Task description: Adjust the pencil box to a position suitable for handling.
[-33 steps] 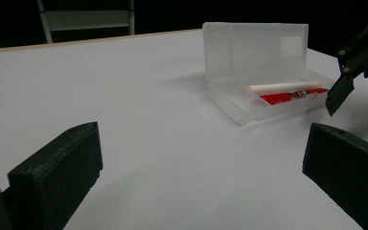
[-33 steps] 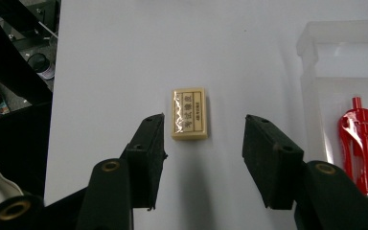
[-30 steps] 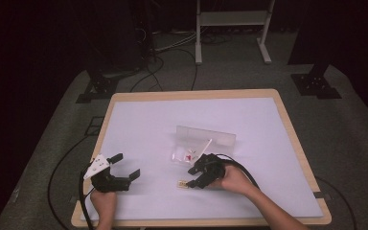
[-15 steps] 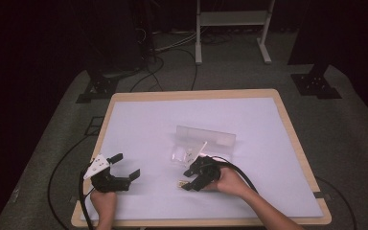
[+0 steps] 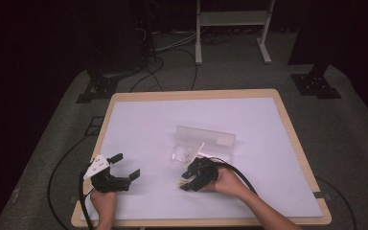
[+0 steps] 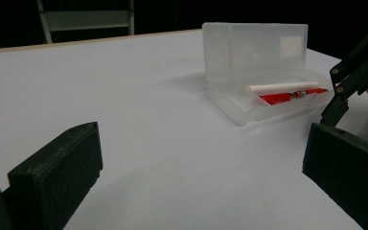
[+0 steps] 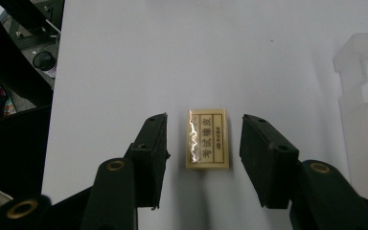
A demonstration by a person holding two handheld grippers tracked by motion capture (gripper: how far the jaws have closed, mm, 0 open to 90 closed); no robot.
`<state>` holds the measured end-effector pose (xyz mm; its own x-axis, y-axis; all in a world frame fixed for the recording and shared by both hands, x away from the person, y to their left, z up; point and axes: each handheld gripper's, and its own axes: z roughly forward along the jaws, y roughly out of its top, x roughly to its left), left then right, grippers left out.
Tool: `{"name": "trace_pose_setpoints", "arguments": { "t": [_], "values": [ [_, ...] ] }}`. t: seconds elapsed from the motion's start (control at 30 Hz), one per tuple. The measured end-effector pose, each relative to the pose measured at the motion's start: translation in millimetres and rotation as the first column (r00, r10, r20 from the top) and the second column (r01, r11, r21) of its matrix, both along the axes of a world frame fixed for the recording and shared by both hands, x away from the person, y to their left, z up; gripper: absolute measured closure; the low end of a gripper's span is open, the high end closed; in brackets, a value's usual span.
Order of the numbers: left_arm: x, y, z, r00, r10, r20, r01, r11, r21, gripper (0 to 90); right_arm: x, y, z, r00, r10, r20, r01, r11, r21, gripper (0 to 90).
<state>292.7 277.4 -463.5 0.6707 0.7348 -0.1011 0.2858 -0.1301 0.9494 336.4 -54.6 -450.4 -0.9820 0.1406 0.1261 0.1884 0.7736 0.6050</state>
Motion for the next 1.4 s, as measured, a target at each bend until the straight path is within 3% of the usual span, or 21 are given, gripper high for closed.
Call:
{"name": "trace_pose_setpoints", "arguments": {
  "t": [0.83,1.4],
  "values": [
    [-0.1,0.1,0.0,1.0000,0.000,0.001,0.000,1.0000,-0.001,0.0,0.5,4.2,-4.4,0.9998,0.007,0.020,-0.006,0.9996,-0.029,66.2],
    [0.1,0.1,-0.1,1.0000,0.000,0.001,0.000,1.0000,-0.002,0.0,3.9,3.8,0.9,0.9996,0.013,0.024,-0.012,0.9995,-0.030,67.7]
  ]
}}
